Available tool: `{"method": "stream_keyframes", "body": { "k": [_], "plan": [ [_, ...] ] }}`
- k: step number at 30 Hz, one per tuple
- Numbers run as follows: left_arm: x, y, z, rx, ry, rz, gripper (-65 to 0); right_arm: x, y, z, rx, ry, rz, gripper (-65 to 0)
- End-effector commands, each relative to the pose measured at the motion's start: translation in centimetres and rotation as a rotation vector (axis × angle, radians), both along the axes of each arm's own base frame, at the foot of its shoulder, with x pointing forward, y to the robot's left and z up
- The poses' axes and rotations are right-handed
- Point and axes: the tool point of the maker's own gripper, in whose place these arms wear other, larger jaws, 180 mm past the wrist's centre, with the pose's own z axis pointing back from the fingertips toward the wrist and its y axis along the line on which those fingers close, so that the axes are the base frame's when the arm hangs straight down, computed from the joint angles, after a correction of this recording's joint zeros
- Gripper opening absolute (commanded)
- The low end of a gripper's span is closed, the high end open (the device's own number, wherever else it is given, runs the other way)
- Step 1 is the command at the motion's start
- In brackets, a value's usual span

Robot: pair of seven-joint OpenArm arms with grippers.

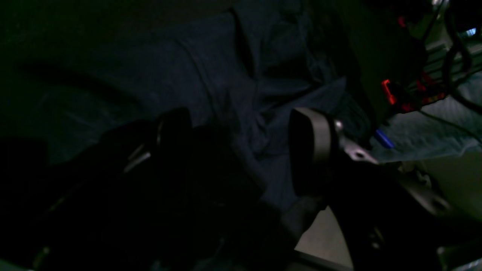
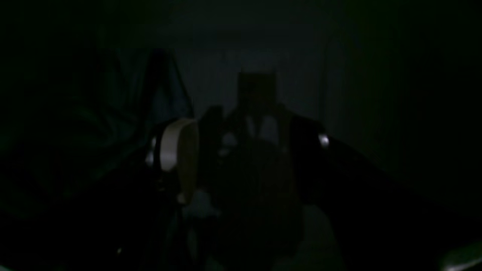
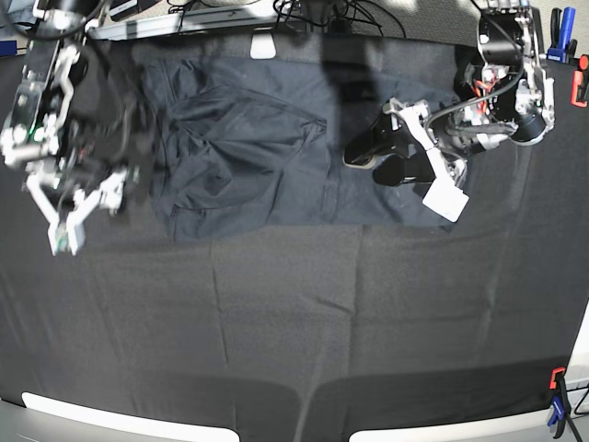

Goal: Layout the t-shirt on the table in an organized manner, then fold the t-shirt properly

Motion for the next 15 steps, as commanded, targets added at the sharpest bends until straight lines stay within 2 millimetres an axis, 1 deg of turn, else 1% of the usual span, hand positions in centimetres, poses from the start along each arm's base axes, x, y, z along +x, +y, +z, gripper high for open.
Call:
{"method": "stream_keyframes", "body": {
  "k": [1, 5, 7, 15],
  "plan": [
    [0.6, -0.2, 1.3, -0.03, -0.044, 0.003, -26.5, 1.0, -0.4, 1.8, -0.021, -0.039, 0.005, -27.9],
    [0.6, -0.1, 1.3, -0.029, -0.044, 0.003, -26.5, 2.5, -0.5, 3.4, -0.025, -0.071, -0.001, -27.9],
    [0.6, -0.1, 1.3, -0.029, -0.044, 0.003, -26.5, 2.9, -0.5, 3.9, -0.025, -0.086, -0.001, -27.9],
    [0.6, -0.1, 1.3, -0.029, -0.044, 0.003, -26.5, 3.0, -0.4, 3.9, -0.022, -0.086, -0.002, -27.9]
  ]
}}
